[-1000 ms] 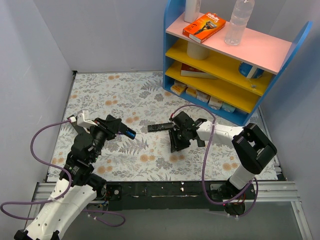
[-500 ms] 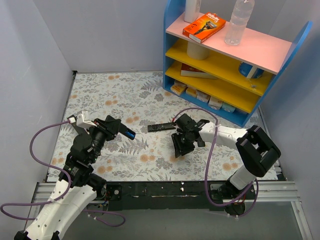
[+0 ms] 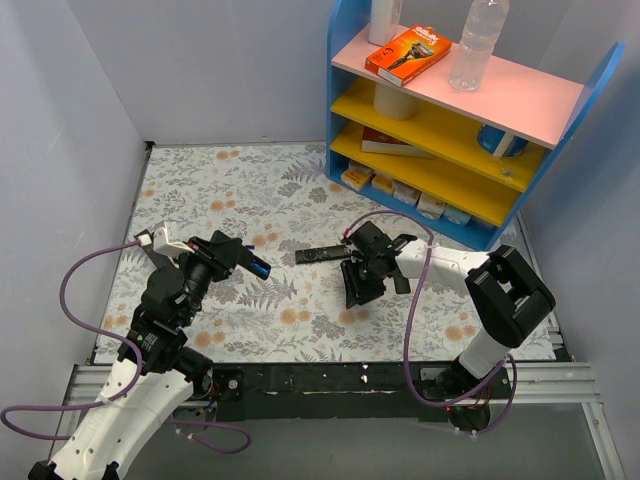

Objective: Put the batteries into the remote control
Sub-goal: Pick up the battery from the center of the board.

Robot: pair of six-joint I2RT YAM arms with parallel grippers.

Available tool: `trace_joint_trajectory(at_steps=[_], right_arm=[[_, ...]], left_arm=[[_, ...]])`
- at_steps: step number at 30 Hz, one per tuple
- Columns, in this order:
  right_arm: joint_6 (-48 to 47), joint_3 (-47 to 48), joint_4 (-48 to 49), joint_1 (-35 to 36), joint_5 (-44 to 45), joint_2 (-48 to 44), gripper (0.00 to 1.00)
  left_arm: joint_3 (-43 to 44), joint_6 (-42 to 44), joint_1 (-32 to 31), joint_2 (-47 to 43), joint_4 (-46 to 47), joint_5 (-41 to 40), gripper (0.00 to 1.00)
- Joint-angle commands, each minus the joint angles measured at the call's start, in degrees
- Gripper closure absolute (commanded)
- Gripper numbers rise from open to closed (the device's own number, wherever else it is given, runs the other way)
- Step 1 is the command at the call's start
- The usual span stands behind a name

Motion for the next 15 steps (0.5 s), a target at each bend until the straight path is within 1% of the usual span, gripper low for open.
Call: trace_joint_trajectory(at_steps=[1,15], right_arm=[[-1.55,0.55,3.32,-0.15,2.27,4.39,0.53],[-2.34,4.68,7.63,-0.07,-0.28,9.4,0.53]], left_arm=[[1.59,0.95,0.0,-0.06,0.24,-0.74,1.0],[2.2,1.74,-0.09,-0.42,-0.64,-1.79,1.0]])
